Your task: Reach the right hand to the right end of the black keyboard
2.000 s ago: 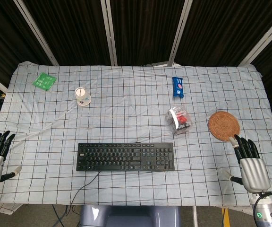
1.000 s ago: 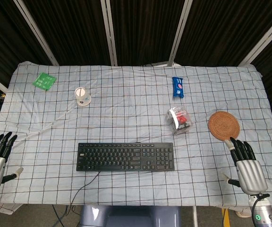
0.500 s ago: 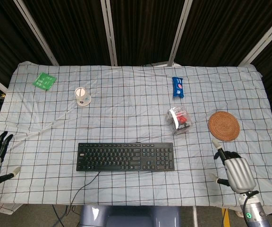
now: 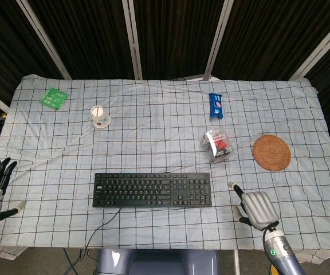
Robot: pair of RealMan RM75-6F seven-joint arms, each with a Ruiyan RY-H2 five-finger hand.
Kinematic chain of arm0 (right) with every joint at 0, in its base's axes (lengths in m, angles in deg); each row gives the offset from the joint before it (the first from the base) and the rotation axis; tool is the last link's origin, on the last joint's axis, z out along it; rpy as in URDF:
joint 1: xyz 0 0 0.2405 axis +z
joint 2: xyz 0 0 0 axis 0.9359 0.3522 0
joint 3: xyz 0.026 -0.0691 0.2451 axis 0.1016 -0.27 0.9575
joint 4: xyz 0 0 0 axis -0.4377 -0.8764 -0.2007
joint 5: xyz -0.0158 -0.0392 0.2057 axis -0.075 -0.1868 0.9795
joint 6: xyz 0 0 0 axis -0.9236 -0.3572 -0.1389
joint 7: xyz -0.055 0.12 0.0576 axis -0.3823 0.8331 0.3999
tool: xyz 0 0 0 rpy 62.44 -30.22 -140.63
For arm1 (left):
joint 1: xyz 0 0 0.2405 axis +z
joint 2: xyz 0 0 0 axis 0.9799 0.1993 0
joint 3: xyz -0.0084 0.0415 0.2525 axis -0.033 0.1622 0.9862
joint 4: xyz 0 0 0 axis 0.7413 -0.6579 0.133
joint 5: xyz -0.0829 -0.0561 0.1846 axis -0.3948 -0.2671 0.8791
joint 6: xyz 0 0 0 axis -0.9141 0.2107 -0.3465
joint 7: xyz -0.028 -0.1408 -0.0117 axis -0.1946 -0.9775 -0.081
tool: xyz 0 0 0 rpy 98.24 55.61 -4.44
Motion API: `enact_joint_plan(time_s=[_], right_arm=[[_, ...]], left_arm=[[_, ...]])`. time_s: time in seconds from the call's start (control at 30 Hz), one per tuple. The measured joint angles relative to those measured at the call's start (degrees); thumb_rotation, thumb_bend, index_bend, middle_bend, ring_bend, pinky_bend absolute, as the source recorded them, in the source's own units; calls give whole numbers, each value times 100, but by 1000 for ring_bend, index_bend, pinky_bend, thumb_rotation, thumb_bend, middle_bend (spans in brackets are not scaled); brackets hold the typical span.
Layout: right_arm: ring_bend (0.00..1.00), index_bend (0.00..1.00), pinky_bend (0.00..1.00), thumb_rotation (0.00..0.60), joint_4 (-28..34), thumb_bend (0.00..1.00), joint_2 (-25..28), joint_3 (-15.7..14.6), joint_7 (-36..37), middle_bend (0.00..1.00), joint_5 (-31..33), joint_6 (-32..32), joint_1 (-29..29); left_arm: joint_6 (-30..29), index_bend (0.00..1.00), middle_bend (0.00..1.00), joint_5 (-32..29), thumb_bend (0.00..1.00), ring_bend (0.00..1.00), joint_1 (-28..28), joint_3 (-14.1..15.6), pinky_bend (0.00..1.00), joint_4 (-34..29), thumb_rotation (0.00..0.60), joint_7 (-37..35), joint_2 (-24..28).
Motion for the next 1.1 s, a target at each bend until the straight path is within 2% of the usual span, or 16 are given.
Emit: enact_joint_plan(time_s=[0.17,0.37,0.53,0.7,1.1], right_arm=[[925,165,812,600,148,477,-413,-2,-826,946,687,64,256],[925,164,812,600,175,487,-924,67,-1320,946,1440,-29,532],[925,135,812,600,36,498,-1314,178,-1472,946,1801,-201,733],[925,60,812,600,-18,508,-1482,297,-1584,947,2130,-320,918],[926,56,812,600,-113,515,-1809,318,-1757,947,2693,-500,1265]], left_arm=[[52,0,0,-13,72,0,-21,5,0,5,600,9,-2],[54,0,0,-6,72,0,-32,1,0,24,600,-5,-6],[69,0,0,-37,71,0,-41,-13,0,24,600,-55,5],[81,0,0,-54,74,0,-49,-20,0,24,600,-76,10],[112,0,0,-86,72,0,-65,-29,0,12,600,-94,15]])
